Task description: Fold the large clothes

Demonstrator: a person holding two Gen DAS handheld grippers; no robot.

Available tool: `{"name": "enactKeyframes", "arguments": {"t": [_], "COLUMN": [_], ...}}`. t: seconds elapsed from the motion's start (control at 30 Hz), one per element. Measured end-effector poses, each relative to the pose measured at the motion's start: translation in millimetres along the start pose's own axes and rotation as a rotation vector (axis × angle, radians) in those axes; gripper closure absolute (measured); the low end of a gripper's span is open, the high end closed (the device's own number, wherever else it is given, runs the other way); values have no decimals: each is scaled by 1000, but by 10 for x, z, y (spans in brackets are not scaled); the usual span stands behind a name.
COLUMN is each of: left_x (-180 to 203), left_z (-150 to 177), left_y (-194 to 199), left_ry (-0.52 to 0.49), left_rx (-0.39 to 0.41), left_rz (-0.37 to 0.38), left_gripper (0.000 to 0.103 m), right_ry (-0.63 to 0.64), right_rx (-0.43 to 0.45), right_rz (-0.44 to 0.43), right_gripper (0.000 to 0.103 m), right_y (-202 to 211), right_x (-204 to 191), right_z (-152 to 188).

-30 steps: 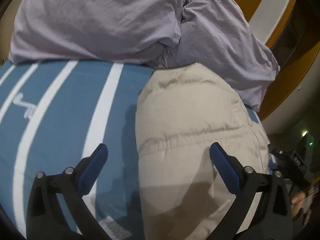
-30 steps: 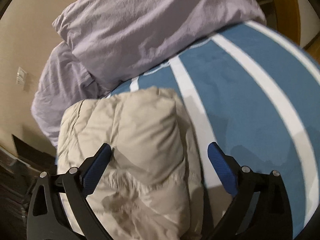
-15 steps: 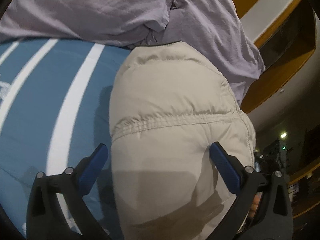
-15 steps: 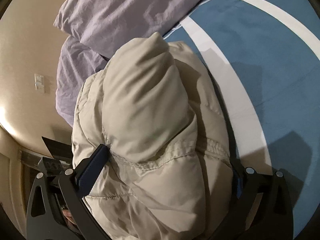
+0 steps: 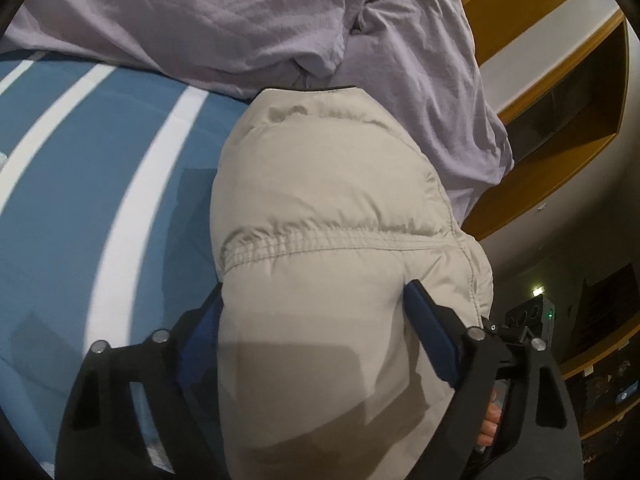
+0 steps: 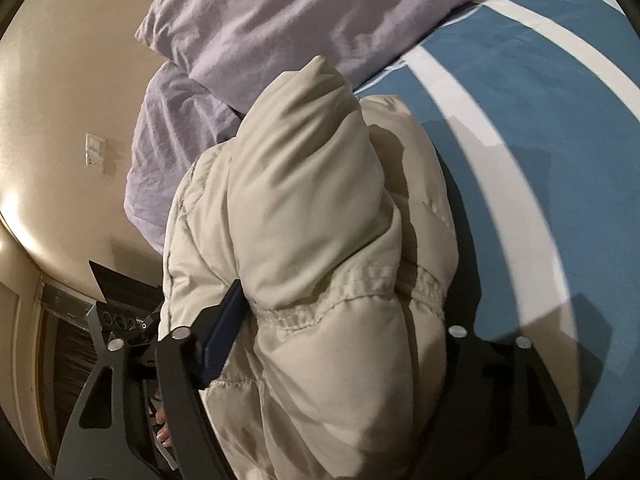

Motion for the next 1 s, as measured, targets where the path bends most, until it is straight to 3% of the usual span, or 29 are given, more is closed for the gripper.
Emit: {"name": "enactKeyframes", "arguments": {"t": [0.33,0.5,0.63,0.73,0.8,0.9,1.0], "left_x": [-335,-514,-711,-765,-736,-648,-559], "left_z": [-654,-1009,-1102,-1116,-1121,-1104,-1078], "left_y": [491,723,661,652,667,730,798], "left_ry": [-19,-52,-60,-66,-102,-174,-219], "left_rx": [127,211,232,253,278,329,356], "left_rz": [-120,-198,-236,-241,-285,-374,-416], "left_gripper": [30,32,32,29,24,21,17], "right_ry": [106,182,211,197,191,189,211], "right_rx": [-40,-12,8,7,0,7,34], "right_rz": [-74,-104,-86,-74,-44,-6,48], "right_gripper": [45,53,53,46,37,35,34], "right_y": [-662,-1008,-1185,-1180,-1167,-1072,-953], "right_x": [-676,-1011,-1095,-1047,-1016,-1015,-1049], "right_z": [-147,-244,-302,-289,-283,-281,-288]}}
Point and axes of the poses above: each gripper's, at about its wrist camera, not at the fingertips, and y roughly against the way its jaws point, x to its right, z to its underside, the point moved 6 cm from there along -y, roughly the way its jaws point, and after that the axes turned 8 degrees about y, right-handed, at the moved point
